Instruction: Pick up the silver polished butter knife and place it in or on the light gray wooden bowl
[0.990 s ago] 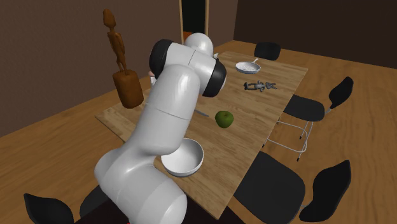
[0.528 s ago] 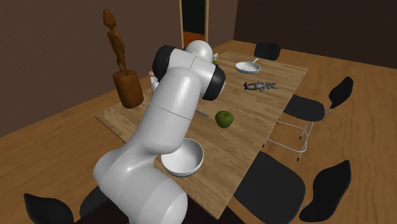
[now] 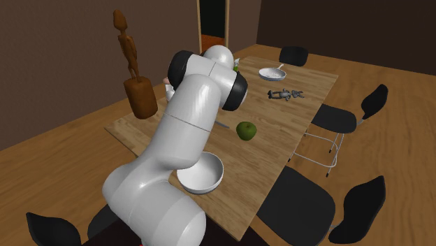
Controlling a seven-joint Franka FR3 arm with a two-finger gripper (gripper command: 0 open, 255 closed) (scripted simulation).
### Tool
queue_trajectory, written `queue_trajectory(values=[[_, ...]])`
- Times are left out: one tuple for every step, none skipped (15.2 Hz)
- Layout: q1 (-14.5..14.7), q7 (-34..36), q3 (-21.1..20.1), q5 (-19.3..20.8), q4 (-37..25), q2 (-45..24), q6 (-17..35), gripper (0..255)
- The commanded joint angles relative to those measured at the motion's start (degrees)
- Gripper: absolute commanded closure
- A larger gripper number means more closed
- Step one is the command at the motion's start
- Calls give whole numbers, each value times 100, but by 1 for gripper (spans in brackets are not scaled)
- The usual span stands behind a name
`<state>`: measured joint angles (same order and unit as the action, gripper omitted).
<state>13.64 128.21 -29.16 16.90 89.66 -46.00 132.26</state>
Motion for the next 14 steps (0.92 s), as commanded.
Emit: queue_trajectory(values=[[0, 0, 0, 0, -1, 0, 0, 255], [0, 0, 0, 0, 0, 0, 0, 255], [0, 0, 0, 0, 0, 0, 0, 255], [0, 0, 0, 0, 0, 0, 0, 255], [0, 0, 0, 0, 0, 0, 0, 255], [1, 0, 0, 0, -2, -1, 0, 255], [0, 0, 0, 0, -2, -1, 0, 255], [0, 0, 0, 0, -2, -1, -1, 255], [0, 0, 0, 0, -2, -1, -1, 255], [-14, -4, -19, -18, 4, 49, -45, 255], [-27, -9, -39, -37, 7, 99, -91, 255], [-40, -13, -58, -56, 6, 146, -138, 255], [-53, -18, -77, -74, 5, 194, -185, 255], [-65, -23, -96, -93, 3, 240, -233, 255]])
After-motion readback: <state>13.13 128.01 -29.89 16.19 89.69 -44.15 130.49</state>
